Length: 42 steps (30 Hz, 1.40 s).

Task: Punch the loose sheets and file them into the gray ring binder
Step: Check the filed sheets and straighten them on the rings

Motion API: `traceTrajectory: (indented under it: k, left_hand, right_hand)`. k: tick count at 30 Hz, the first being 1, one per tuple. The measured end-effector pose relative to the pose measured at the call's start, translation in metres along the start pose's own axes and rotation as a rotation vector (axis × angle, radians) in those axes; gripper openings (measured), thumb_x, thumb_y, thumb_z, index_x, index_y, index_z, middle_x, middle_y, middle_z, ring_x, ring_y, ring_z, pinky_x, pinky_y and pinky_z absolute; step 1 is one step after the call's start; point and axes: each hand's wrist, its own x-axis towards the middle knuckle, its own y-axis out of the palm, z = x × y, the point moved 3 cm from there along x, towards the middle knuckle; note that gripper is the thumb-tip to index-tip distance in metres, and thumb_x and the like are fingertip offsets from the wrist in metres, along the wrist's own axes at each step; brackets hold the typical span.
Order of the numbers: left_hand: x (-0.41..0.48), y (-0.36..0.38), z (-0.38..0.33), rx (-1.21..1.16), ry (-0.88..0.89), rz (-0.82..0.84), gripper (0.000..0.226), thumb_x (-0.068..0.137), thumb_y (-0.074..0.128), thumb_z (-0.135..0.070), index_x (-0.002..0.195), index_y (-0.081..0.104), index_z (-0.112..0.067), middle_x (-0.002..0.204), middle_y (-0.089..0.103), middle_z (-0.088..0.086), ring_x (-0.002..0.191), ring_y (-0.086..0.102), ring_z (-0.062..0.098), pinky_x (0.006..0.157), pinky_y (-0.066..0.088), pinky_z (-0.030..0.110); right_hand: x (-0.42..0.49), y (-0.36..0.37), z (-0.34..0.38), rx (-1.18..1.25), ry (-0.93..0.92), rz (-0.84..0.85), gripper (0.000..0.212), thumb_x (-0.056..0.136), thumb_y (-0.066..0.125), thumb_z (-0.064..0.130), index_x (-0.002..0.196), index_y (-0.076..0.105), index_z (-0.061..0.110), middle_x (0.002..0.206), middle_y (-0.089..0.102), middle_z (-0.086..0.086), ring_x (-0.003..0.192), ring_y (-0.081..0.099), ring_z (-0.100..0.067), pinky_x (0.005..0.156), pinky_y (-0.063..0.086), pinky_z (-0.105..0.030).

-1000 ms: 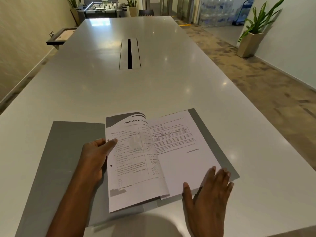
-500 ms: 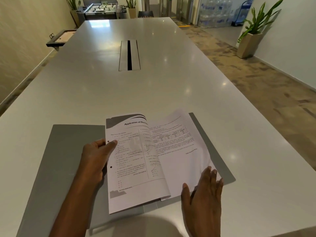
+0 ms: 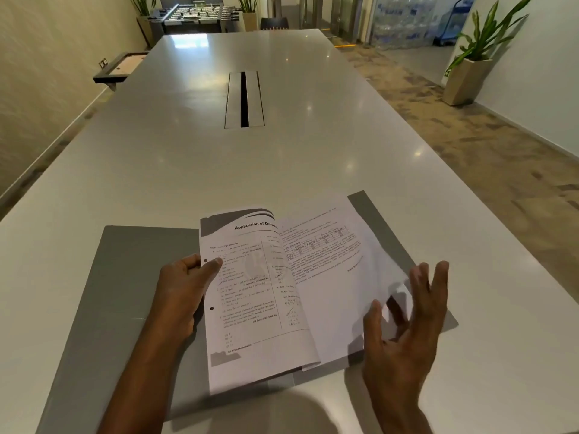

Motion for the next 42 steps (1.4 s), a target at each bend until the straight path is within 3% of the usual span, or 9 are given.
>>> traceTrajectory:
  k: [2,5,9,12,17,21,26,32,42]
  left_hand:
    - [0.000,0.001,0.000,-0.014,0.005,0.005,0.013,0.098,0.071,-0.014,0.109,0.075,-0.011,0.098,0.083,0.009,0.086,0.081,0.032,0.080,0.065,0.050]
    - [-0.001,0.000,0.001,-0.031,0.008,0.006,0.013,0.099,0.070,-0.015,0.110,0.075,-0.011,0.098,0.083,0.009,0.088,0.081,0.033,0.081,0.064,0.051]
    - [-0.002,-0.003,-0.001,-0.082,0.020,0.000,0.017,0.104,0.063,-0.020,0.111,0.074,-0.009,0.102,0.082,0.012,0.093,0.079,0.038,0.092,0.060,0.062]
    - [-0.008,-0.003,-0.007,-0.080,0.014,-0.038,0.033,0.108,0.053,-0.036,0.107,0.073,-0.010,0.095,0.082,0.011,0.085,0.078,0.037,0.076,0.060,0.046]
    - [-0.013,-0.005,-0.008,0.034,0.170,-0.006,0.027,0.099,0.065,-0.044,0.112,0.074,-0.021,0.101,0.080,-0.004,0.090,0.077,0.019,0.068,0.055,0.029]
    - [-0.007,-0.005,0.001,0.042,0.187,0.029,0.021,0.094,0.076,-0.017,0.115,0.073,-0.022,0.102,0.082,-0.006,0.094,0.080,0.016,0.075,0.061,0.030]
    - [-0.005,-0.004,0.003,0.068,0.211,-0.013,0.017,0.096,0.073,-0.014,0.112,0.073,-0.021,0.098,0.082,-0.008,0.088,0.079,0.007,0.072,0.060,0.021]
    - [-0.004,-0.002,0.003,0.093,0.208,-0.009,0.023,0.097,0.072,-0.014,0.121,0.072,-0.015,0.109,0.079,-0.002,0.095,0.077,0.012,0.076,0.060,0.025]
    - [-0.002,-0.001,0.004,0.082,0.217,0.016,0.028,0.098,0.071,-0.012,0.125,0.070,-0.013,0.114,0.077,-0.001,0.103,0.074,0.014,0.089,0.057,0.031]
  right_hand:
    - [-0.003,0.006,0.009,-0.012,-0.099,0.088,0.087,0.083,0.071,-0.021,0.155,0.036,0.012,0.175,0.010,-0.002,0.156,0.031,-0.020,0.108,0.052,-0.031]
    - [-0.018,0.019,0.027,-0.037,-0.292,0.363,0.087,0.086,0.071,-0.015,0.155,0.038,0.025,0.174,0.013,-0.004,0.152,0.039,-0.029,0.106,0.055,-0.033]
    - [-0.039,0.048,0.062,-0.025,-0.402,0.888,0.055,0.094,0.056,0.066,0.146,0.037,0.065,0.164,0.037,0.021,0.141,0.050,0.000,0.114,0.041,-0.019]
    - [-0.058,0.061,0.059,-0.105,-0.656,1.016,0.077,0.094,0.073,0.033,0.157,0.028,0.034,0.172,0.017,0.007,0.129,0.065,-0.017,0.099,0.058,-0.035]
    - [-0.064,0.067,0.081,-0.032,-0.539,1.285,0.041,0.101,0.030,0.073,0.142,0.022,0.078,0.162,0.039,0.026,0.150,0.036,0.000,0.123,0.034,-0.029]
    - [-0.066,0.068,0.056,-0.184,-0.694,1.010,0.065,0.101,0.062,0.039,0.158,0.035,0.027,0.166,0.029,0.004,0.154,0.029,-0.012,0.122,0.034,-0.028]
    - [-0.042,0.028,-0.005,-0.439,-0.173,0.477,0.066,0.104,0.046,0.033,0.162,0.026,0.011,0.172,0.022,-0.009,0.161,0.015,-0.020,0.128,0.015,-0.041]
    - [-0.040,0.001,-0.059,-0.976,0.246,0.479,0.096,0.094,0.021,0.065,0.161,0.018,-0.004,0.168,0.018,-0.030,0.158,0.014,-0.042,0.128,0.012,-0.055]
    - [-0.053,0.000,-0.071,-1.060,0.259,0.462,0.102,0.093,0.019,0.071,0.158,0.026,-0.006,0.163,0.032,-0.030,0.155,0.027,-0.043,0.127,0.017,-0.054]
